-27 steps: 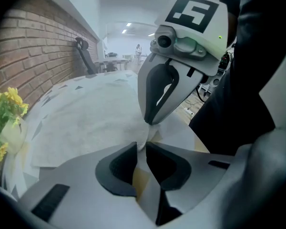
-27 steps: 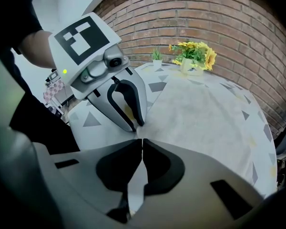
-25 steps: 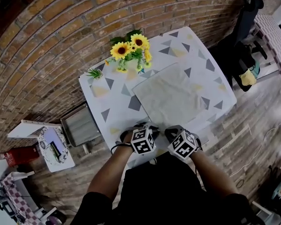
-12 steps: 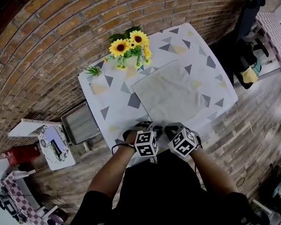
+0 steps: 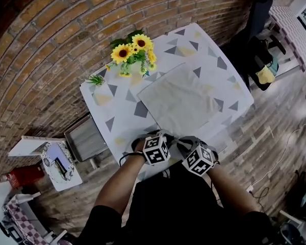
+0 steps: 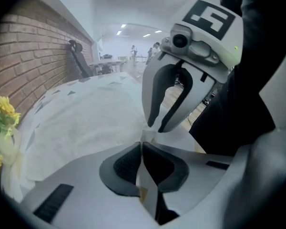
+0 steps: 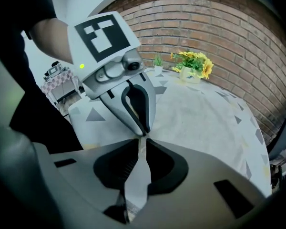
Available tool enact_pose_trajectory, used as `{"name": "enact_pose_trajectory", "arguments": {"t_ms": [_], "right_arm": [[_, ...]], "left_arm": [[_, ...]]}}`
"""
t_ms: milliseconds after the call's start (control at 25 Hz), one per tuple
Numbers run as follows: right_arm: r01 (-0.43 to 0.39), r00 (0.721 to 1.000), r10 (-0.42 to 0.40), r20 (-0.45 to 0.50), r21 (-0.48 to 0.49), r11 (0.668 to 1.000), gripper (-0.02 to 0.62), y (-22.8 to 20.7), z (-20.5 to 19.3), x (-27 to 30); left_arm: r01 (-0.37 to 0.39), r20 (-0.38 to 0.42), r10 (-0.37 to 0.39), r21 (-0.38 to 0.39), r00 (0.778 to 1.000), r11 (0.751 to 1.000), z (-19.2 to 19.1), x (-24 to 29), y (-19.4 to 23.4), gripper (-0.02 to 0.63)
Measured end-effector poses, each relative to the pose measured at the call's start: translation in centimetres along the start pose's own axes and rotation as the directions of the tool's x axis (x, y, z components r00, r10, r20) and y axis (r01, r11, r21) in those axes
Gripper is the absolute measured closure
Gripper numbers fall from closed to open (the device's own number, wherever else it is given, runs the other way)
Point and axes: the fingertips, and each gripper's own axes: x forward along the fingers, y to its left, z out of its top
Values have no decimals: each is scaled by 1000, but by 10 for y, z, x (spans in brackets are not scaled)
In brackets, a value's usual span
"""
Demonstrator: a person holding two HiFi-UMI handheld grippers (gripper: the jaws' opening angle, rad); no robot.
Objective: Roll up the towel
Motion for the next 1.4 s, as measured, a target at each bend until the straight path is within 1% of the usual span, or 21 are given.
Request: {"name": "enact_pose_trajectory", "arguments": {"t_ms": [160,240,400,480,520,560,600,640,720,840,920,960,1040,1160,1280,1400], "right_arm": [[18,1000,-18,4,-19,1000,518,5,0,8],[22,1000,-22,-13,-28,999,505,4,-2,14],[18,999,-21,-48,-67,998,499,3,-9,21],[5,999,-9,-47,-73,997,515,5,-9,21],[-1,999,-2,-46,-73,997,526,6,-9,21],[-7,999,4,-45,-72,997,542,6,-9,21],[-12,999,9,-43,-68,998,558,6,-9,21],[-18,999,15,-41,-61,998,558,7,-9,21],[-30,999,29,-33,-39,999,560,6,-7,19],[-51,999,52,-11,8,999,560,6,-4,14],[-78,997,77,17,70,994,560,4,0,10],[-93,995,90,31,105,990,560,3,1,7],[-116,993,110,50,152,982,560,2,1,2],[-122,992,115,55,154,980,560,1,0,-3],[-102,994,98,39,141,985,555,0,-2,-5],[-105,995,104,12,132,986,549,3,-7,-1]], "left_arm": [[13,5,-13,-52,1000,999,0,-1,-1,574],[21,4,-20,-70,1000,997,-1,-2,-2,574],[26,-10,-27,-83,1000,996,-6,-6,-6,574],[-1,-29,-1,-45,1000,999,-8,-9,-7,572],[-20,-41,19,-10,999,1000,-8,-10,-7,571],[-38,-50,39,29,998,999,-8,-11,-8,554],[-53,-56,57,67,997,996,-7,-11,-9,507],[-65,-59,71,101,996,993,-5,-12,-11,470],[-82,-61,92,161,994,984,-3,-12,-13,465],[-97,-67,115,225,991,969,-1,-10,-14,466],[-110,-64,130,253,989,961,2,-9,-12,470],[-116,-60,136,260,989,959,4,-9,-11,495],[-113,-53,130,255,990,960,6,-10,-10,554],[-58,-44,68,209,997,976,9,-10,-14,567],[22,-43,-16,134,999,991,9,-9,-20,571],[98,-63,-94,62,994,993,4,-6,-26,571]]}}
